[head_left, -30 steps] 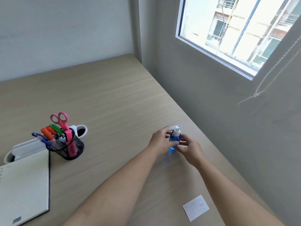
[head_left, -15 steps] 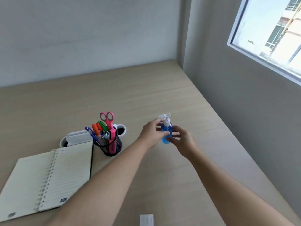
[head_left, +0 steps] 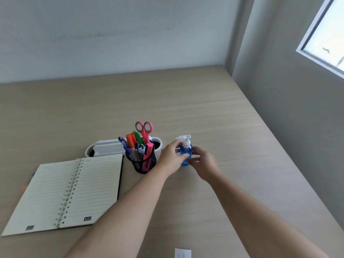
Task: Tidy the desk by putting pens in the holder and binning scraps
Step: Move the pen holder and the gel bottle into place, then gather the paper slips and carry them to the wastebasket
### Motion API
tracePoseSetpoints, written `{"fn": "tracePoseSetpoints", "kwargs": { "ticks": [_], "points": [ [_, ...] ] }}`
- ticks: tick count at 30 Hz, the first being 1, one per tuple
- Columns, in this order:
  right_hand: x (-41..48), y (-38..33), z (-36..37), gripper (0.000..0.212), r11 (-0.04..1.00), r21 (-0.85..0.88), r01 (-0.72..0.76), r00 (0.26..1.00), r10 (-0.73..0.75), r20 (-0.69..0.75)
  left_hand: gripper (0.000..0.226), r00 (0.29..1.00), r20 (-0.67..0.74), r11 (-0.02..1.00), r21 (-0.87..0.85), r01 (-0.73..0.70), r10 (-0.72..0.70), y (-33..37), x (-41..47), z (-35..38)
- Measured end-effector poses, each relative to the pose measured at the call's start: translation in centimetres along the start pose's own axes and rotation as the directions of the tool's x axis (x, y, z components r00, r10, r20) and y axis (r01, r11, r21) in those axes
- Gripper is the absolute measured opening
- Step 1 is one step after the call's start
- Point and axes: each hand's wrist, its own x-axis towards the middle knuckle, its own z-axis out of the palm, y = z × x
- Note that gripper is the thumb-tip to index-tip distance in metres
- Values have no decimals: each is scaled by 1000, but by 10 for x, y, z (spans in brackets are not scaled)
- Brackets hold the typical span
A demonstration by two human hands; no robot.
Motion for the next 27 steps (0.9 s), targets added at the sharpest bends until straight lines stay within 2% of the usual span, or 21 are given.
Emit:
{"fn": "tracePoseSetpoints", "kwargs": {
  "ticks": [4, 6, 10, 13, 15, 19, 23, 27],
  "points": [
    [-9, -2, -8, 51, 995, -87, -39, 999, 39, 4, 63, 999, 26, 996, 89, 18, -20, 3, -11, -9],
    [-23, -3, -13, 43, 995, -89, -43, 998, 40, -42, 66, 998, 30, 987, 158, 41, -46, 1, -25, -19],
    [-68, -1, -15, 23, 994, -100, -45, 996, 37, -81, 52, 999, 20, 966, 256, 35, -42, -11, -71, -36],
    [-115, 2, -2, 18, 983, -179, -26, 1000, 27, 1, 45, 996, 81, 950, 311, 8, -35, -29, -118, -47],
    [-145, 5, 11, 25, 957, -291, 7, 994, 26, 109, 47, 989, 142, 910, 414, -16, -47, -44, -149, -54],
    [-189, 13, 32, 59, 877, -480, 23, 959, 115, 257, 64, 962, 249, 805, 590, -63, -108, -74, -203, -62],
    [-215, 21, 45, 87, 758, -651, 30, 956, 169, 241, 90, 925, 350, 655, 735, -175, -146, -101, -240, -56],
    [-229, 26, 53, 94, 694, -719, 30, 970, 154, 189, 86, 930, 358, 587, 772, -243, -86, -117, -259, -48]
  ]
}}
